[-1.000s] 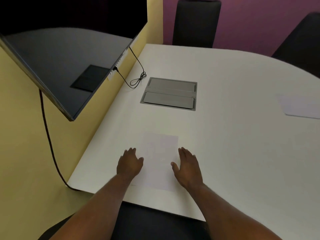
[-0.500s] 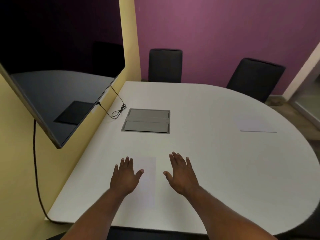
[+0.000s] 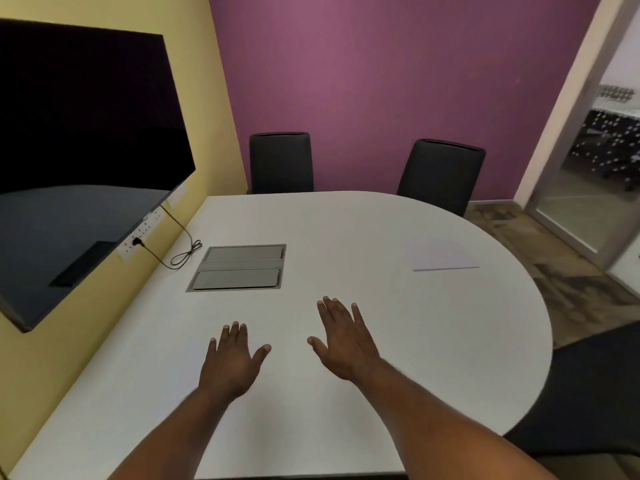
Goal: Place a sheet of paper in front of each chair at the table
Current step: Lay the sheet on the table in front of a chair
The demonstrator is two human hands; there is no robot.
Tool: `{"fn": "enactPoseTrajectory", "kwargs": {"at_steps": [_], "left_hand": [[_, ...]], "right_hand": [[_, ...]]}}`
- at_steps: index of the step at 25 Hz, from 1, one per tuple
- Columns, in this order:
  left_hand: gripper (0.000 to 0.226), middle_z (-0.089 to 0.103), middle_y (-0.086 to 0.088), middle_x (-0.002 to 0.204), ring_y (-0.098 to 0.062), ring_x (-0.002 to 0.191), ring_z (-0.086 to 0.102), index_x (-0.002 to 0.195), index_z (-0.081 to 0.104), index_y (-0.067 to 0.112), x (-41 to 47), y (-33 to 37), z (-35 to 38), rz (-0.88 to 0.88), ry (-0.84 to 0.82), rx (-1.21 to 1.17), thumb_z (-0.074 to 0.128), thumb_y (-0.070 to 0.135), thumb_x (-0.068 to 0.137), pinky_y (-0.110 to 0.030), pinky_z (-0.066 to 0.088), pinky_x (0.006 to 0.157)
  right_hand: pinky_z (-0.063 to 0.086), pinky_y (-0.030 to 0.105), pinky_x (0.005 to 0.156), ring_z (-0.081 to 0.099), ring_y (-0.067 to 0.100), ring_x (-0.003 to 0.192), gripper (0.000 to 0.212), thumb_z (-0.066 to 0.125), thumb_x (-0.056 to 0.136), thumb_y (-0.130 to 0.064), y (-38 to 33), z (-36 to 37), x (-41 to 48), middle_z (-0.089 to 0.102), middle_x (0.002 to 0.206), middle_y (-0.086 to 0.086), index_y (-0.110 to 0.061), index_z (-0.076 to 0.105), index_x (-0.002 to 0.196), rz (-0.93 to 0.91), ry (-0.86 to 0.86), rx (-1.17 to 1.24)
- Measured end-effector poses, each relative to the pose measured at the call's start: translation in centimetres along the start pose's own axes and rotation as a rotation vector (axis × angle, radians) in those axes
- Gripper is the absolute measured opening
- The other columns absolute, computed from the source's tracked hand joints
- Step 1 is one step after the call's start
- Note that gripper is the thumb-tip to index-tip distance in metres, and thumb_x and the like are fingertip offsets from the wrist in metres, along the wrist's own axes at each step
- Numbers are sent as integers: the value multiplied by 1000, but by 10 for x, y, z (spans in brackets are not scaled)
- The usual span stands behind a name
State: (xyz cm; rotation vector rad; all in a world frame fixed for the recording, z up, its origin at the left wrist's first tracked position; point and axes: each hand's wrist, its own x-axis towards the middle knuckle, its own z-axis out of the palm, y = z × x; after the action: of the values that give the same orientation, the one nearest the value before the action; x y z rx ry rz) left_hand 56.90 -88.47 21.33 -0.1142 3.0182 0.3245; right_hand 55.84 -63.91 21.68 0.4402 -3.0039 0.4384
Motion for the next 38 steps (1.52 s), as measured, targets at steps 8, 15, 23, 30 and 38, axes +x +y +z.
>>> {"fn": "enactPoseTrajectory", "kwargs": {"at_steps": [8,15,23,30,38], "left_hand": [[85,6,-6,171,-21,158,1,161,10,11,-21,161,15,60,64,0,24,66,99,-44,5,127],[86,6,-6,171,-21,158,0,161,9,10,5,304,28,235,47,29,23,67,98,-43,4,127],[87,5,-5,171,-20,158,-1,161,8,10,41,443,79,355,-12,14,20,68,98,-43,4,127],[88,9,-7,170,-22,158,3,161,11,9,93,542,119,317,-32,-5,20,69,97,-45,8,127],[86,10,-7,170,-22,158,4,161,13,9,118,641,139,253,-39,-26,23,67,98,-44,8,127]], "right_hand": [[-8,47,125,-6,15,155,77,28,101,-56,134,-75,-55,0,169,1,-15,3,161,21,53,-56],[-7,48,125,-5,15,155,78,29,101,-57,250,-124,-85,1,169,1,-15,3,160,167,115,-55],[-5,49,125,-3,17,155,78,30,101,-57,378,-157,-95,1,169,3,-14,3,160,254,114,-105],[-5,49,125,-4,17,155,78,26,101,-59,500,-174,-78,-1,169,2,-15,0,160,252,46,-148],[-4,51,125,-4,18,155,78,25,101,-60,617,-210,-64,-1,169,2,-15,1,160,251,46,-142]]}}
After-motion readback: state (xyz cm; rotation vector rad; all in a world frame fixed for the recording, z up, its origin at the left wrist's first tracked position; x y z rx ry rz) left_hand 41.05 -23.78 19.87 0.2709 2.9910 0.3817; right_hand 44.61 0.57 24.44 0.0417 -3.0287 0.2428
